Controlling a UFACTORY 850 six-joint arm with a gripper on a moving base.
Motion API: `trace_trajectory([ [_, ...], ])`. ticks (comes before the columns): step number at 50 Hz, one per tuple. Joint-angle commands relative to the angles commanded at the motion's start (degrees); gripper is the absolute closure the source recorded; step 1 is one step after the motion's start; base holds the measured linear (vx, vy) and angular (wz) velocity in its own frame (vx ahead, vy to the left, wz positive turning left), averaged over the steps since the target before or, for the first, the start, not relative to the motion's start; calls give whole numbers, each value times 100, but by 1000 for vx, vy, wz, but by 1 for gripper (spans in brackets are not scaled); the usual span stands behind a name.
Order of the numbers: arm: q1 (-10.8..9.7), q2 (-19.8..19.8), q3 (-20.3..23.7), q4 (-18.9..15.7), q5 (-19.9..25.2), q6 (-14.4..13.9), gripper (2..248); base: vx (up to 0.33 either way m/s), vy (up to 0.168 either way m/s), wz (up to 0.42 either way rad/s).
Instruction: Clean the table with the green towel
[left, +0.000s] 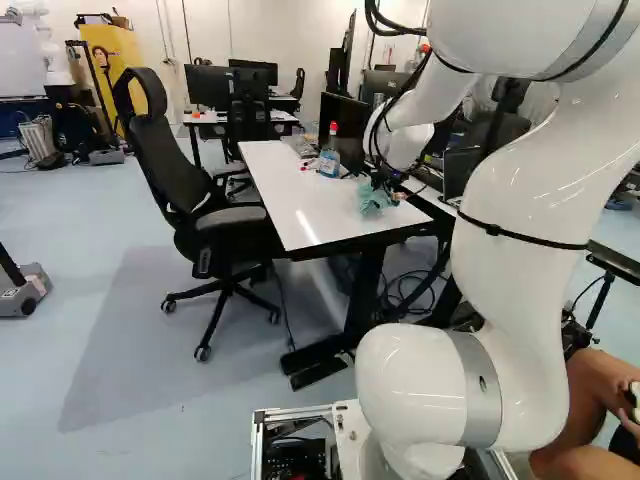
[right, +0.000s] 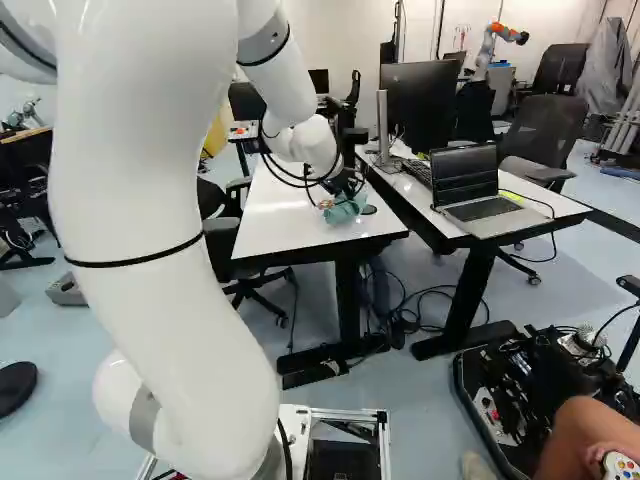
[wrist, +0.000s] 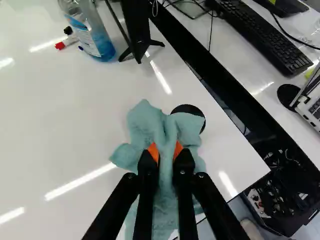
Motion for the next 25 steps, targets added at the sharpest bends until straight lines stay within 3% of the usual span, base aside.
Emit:
trace_trajectory([
  [25, -443, -84, -97, 0, 42, 0, 201, 0, 0, 0],
])
